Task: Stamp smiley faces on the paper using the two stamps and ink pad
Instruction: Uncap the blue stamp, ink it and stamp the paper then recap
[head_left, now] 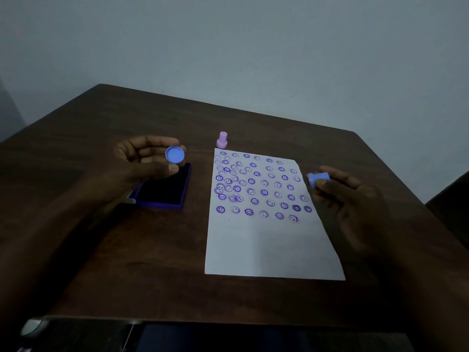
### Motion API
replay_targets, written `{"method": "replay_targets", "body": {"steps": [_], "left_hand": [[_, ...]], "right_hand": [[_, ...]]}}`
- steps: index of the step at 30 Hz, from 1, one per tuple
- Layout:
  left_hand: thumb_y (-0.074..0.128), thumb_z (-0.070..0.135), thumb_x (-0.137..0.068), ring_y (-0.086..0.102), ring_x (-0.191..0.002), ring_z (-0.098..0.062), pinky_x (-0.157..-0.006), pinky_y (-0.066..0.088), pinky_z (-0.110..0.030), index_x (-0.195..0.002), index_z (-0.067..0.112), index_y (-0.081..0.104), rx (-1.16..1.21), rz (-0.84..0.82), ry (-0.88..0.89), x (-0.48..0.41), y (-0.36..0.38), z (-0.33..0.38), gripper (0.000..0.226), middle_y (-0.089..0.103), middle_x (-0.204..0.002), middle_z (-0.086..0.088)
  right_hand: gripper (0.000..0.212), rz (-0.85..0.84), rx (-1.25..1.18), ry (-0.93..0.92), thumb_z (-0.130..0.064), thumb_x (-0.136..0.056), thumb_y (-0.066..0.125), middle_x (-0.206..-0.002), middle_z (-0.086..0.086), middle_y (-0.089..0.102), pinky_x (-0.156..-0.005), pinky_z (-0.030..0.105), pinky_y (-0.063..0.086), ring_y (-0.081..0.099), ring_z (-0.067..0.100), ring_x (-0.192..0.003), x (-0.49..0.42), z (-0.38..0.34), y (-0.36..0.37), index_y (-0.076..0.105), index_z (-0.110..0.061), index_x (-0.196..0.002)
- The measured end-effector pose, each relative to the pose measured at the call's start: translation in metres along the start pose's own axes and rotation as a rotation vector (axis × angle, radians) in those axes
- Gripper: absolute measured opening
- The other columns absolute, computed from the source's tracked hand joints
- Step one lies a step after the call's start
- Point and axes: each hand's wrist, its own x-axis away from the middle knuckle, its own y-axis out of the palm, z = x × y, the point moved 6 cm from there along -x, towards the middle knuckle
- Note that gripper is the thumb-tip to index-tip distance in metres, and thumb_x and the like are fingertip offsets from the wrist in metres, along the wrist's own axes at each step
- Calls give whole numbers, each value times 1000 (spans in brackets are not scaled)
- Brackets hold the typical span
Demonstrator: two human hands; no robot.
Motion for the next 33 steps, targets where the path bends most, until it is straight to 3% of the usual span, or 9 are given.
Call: {"method": "replay_targets", "body": {"steps": [3, 5, 9, 16, 26, 33], "left_hand": [[91, 28, -44, 76, -102, -16, -78, 62, -24, -100, 27, 76, -3, -6, -22, 5, 3, 2, 59, 79, -109, 1], [82, 14, -54, 77, -97, -14, -76, 62, -22, -101, 23, 75, -2, 1, -38, 9, 7, 4, 49, 80, -106, 0], [76, 3, -58, 77, -83, -7, -69, 60, -17, -100, 18, 74, -21, 1, -40, 15, 14, 9, 45, 82, -94, 4], [77, 6, -60, 78, -89, -11, -74, 60, -20, -103, 22, 75, -51, -30, -37, 16, 14, 11, 45, 82, -97, 3], [79, 6, -60, 77, -97, -21, -81, 62, -25, -102, 24, 78, -9, -61, -50, 16, 17, 9, 45, 81, -103, -9], [80, 8, -62, 76, -103, -23, -89, 60, -29, -103, 24, 79, -42, -60, -7, 15, 16, 9, 44, 80, -106, -6]], "right_hand": [[33, -106, 79, 14, -25, -56, 80, -98, 4, 78, -83, 35, 61, 73, 28, -97, -2, 4, 26, 78, -24, -89], [30, -180, 148, 3, -22, -63, 80, -96, 4, 79, -91, 42, 56, 71, 35, -100, 3, 2, 49, 78, -23, -93], [23, -261, 295, -118, -9, -76, 79, -90, -3, 79, -76, 31, 58, 76, 17, -84, 12, -13, 96, 76, -22, -94], [27, -347, 418, -364, -10, -75, 83, -88, -9, 78, -65, 8, 51, 74, 3, -77, 21, -32, 160, 77, -17, -100], [28, -327, 494, -410, -14, -74, 83, -86, -19, 73, -66, 4, 49, 71, -5, -80, 18, -25, 173, 76, -21, -100], [28, -299, 455, -401, -13, -74, 84, -85, -12, 75, -68, 7, 53, 72, -1, -80, 17, -19, 174, 76, -21, -99]]}}
